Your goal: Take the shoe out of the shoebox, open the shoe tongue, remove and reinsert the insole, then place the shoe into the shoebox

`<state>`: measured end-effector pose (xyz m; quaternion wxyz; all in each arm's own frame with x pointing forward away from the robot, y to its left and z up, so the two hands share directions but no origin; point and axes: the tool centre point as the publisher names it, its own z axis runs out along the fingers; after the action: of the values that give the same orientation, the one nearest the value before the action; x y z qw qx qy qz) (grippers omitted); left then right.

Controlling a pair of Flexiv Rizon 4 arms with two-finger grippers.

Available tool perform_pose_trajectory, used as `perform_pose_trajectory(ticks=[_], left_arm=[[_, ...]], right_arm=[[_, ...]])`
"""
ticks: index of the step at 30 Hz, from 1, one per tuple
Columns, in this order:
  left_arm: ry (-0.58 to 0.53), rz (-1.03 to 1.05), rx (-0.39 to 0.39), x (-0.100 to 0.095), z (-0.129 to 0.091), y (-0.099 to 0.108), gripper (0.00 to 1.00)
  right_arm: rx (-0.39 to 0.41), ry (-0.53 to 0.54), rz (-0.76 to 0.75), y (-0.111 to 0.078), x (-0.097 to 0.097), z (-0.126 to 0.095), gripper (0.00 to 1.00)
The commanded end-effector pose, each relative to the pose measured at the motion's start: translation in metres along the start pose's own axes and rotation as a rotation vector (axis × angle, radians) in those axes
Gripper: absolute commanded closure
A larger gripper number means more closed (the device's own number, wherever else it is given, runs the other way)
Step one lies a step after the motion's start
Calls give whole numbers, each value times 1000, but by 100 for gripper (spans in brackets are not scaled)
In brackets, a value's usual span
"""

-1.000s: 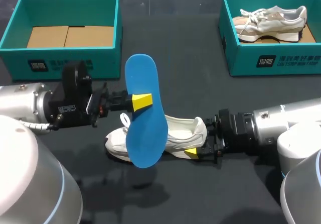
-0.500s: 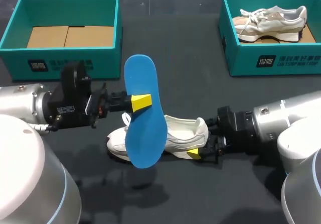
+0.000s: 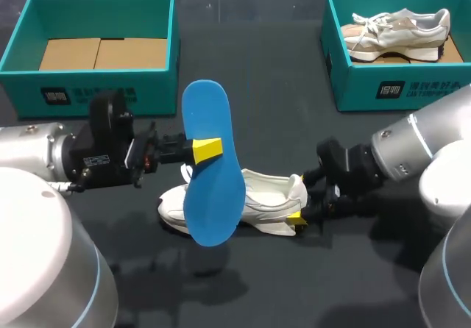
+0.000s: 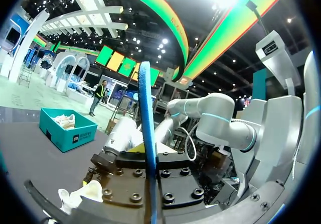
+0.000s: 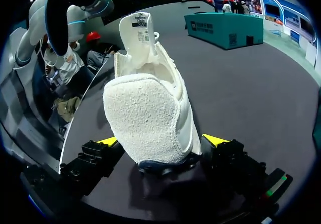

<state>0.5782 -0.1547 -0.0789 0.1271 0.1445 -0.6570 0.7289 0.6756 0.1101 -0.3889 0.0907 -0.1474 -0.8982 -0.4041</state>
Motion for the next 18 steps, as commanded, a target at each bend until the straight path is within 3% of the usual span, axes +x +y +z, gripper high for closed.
perform_pose_trajectory(ticks=[1, 8, 18], left_arm=[[-2, 0, 1, 0, 1, 1, 100], [-2, 0, 1, 0, 1, 1, 100], [-2, 0, 1, 0, 1, 1, 100]], right_arm=[[311, -19, 22, 9, 3, -11, 0], [519, -75, 62, 23, 7, -27, 0], [809, -124, 102, 40, 11, -31, 0]])
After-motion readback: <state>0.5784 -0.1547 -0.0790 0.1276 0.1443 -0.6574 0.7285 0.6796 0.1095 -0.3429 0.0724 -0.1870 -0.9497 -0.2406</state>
